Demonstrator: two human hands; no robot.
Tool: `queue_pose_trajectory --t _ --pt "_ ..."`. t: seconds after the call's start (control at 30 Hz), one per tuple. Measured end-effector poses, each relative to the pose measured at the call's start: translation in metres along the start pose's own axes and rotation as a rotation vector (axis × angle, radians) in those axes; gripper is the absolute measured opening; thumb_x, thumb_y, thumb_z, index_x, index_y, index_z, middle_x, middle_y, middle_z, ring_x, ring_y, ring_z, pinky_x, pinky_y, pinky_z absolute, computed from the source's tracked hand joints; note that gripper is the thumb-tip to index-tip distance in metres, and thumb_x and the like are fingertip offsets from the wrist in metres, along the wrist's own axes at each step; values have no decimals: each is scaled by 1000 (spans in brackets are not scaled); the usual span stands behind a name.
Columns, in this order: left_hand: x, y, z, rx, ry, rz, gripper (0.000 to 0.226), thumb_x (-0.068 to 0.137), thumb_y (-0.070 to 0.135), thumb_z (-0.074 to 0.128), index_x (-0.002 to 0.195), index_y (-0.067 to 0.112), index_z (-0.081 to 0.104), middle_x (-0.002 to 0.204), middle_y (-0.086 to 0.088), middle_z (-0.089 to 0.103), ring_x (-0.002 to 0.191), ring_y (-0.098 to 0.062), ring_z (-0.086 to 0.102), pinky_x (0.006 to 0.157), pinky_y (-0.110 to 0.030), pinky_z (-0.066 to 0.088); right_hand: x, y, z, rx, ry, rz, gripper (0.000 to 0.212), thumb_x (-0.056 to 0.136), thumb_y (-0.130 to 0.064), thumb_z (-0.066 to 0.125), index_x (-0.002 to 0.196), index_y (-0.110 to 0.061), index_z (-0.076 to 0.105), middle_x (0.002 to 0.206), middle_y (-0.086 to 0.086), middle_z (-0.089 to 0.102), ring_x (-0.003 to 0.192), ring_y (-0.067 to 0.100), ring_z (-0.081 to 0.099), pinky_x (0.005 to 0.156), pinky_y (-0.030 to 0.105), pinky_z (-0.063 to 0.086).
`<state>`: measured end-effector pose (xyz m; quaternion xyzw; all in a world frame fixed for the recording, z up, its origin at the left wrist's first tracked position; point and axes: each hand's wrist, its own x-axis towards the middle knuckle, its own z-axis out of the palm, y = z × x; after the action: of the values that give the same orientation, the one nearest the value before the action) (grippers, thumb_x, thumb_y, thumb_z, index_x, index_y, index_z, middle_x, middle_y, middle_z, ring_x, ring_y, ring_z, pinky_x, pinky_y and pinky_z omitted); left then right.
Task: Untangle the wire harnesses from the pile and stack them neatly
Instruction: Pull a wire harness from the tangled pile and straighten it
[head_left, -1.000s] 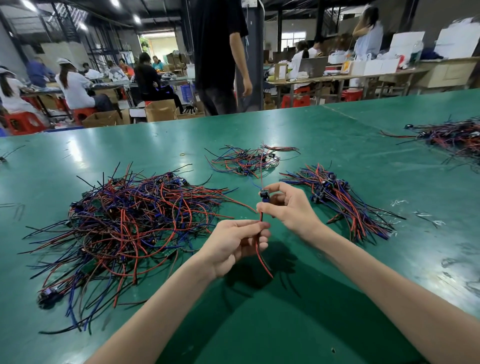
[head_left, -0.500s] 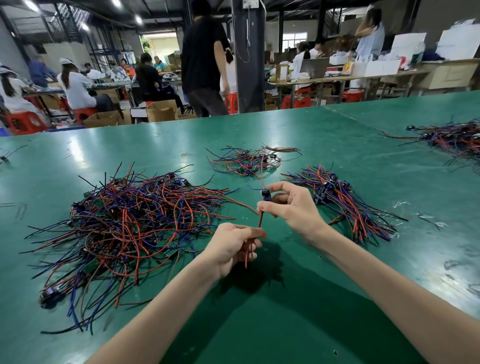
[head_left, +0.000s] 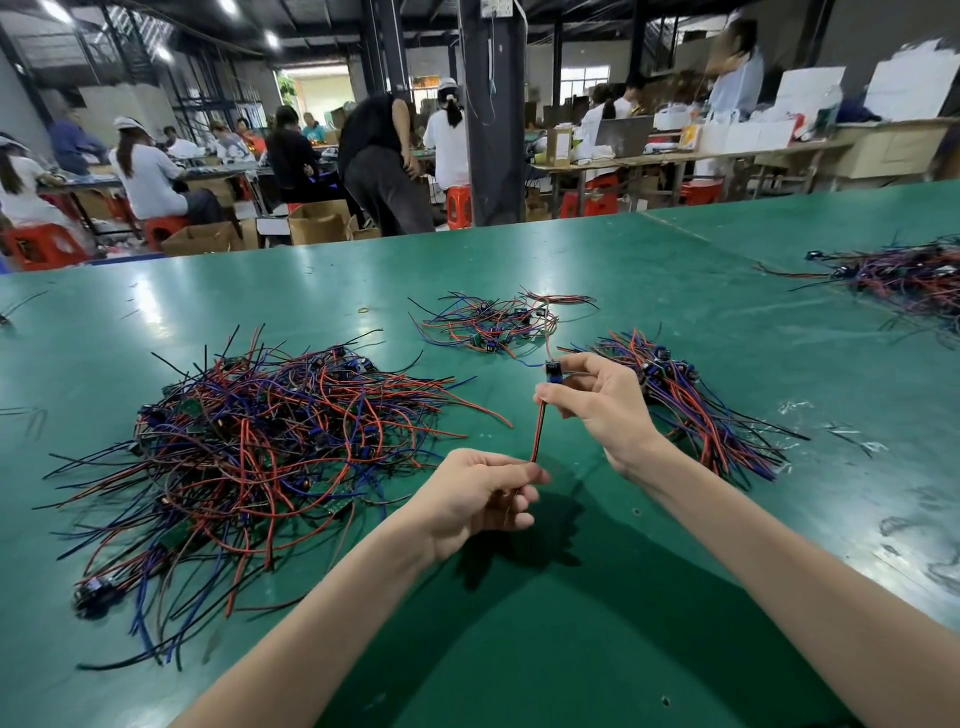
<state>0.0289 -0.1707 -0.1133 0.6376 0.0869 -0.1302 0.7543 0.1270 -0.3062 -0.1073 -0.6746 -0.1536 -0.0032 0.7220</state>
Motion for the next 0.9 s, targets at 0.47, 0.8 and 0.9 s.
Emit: queue_pose_trajectory --t 0.47,0.8,0.9 --pt "-1 -1 -1 16 -87 26 15 93 6 55 95 2 69 61 -1 60 53 -8 56 60 -26 57 11 -6 -11 83 94 -2 23 76 2 73 94 -7 61 59 -3 70 54 5 57 50 13 43" --pt "4 0 -3 75 -6 -40 17 93 5 54 83 0 67 44 1 45 36 -6 39 51 -27 56 11 -6 -10 83 76 -9 31 75 2 74 102 -1 60 60 -2 69 60 13 57 51 14 43" --pt "3 -2 -3 68 -13 -12 14 93 5 55 87 -1 67 45 0 46 38 -7 41 53 -28 56 12 -4 -10 84 87 10 28 75 2 73 99 -4 60 59 -2 70 57 9 56 50 14 42"
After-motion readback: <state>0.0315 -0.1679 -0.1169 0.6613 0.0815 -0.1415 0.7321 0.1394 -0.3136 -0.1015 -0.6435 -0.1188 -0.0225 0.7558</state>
